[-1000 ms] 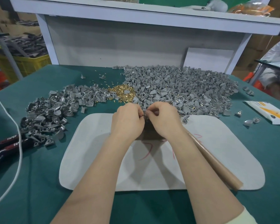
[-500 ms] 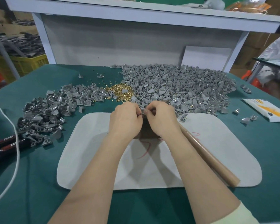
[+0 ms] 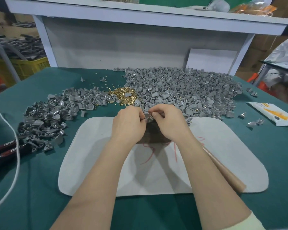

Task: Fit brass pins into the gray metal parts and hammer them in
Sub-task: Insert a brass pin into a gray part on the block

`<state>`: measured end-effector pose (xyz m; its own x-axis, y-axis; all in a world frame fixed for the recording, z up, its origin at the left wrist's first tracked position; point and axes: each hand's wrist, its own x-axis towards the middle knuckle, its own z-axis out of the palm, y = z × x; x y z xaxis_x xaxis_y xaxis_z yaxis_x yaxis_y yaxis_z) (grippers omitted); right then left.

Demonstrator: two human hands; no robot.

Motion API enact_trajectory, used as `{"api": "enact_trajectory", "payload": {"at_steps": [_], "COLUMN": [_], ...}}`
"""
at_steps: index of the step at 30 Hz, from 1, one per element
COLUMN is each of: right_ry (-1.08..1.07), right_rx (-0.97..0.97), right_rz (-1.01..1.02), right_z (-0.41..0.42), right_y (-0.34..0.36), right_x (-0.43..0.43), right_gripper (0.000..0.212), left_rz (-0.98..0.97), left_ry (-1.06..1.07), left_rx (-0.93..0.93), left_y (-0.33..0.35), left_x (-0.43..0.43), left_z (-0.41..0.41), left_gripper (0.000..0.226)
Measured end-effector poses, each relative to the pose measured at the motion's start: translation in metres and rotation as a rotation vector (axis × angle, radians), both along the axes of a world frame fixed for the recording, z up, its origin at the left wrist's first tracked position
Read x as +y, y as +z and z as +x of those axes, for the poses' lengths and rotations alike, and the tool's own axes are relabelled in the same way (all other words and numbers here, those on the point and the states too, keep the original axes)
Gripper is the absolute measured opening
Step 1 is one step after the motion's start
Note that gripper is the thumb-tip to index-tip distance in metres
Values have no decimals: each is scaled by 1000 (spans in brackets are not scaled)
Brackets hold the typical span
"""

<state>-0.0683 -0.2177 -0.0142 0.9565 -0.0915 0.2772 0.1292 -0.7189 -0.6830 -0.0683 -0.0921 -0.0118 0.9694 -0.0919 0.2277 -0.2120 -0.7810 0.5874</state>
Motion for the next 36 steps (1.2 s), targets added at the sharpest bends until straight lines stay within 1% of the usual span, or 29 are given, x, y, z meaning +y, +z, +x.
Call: {"api": "enact_trajectory", "payload": {"at_steps": [3,8,13,18,21,23,28,30,32,34,35,36], "right_ry": [38,31,11,20,14,14,13,17,13,-77,-153,-227], "right_rx": [-6,-38,-111,-176,-163,-122,-43,-13,5,-16,-29,-11], "right_rz": [-4,-90,-234,-248,-275,-301,-399,-340,-174,-44,-29,-62], "right_z": [-1,-1,4,5,5,5,3,1,-2,-5,-6,-7], "right_y": [0,-3,-9,-12,-9,-6,2,2,3,7,8,9], "right_x": [0,1,1,1,2,3,9,8,3,-10,-20,-30], "right_gripper": [16,9,7,5,7,8,17,13,13,17,17,17], "left_rz": [-3,4,-5,-14,-12,-8,1,-8,-25,-39,-44,-45], "left_ry": [-2,-6,-4,-2,-7,-9,-17,-13,-6,-2,-1,-1], "left_rx": [5,7,13,4,-5,-8,-16,-7,4,11,15,19], "left_y": [0,1,1,0,0,0,0,0,0,0,0,0], "left_x": [0,0,0,0,0,0,0,0,0,0,0,0], "left_z": [0,0,0,0,1,1,0,0,0,0,0,0], "left_gripper": [7,8,8,9,7,7,7,6,7,8,8,8]}}
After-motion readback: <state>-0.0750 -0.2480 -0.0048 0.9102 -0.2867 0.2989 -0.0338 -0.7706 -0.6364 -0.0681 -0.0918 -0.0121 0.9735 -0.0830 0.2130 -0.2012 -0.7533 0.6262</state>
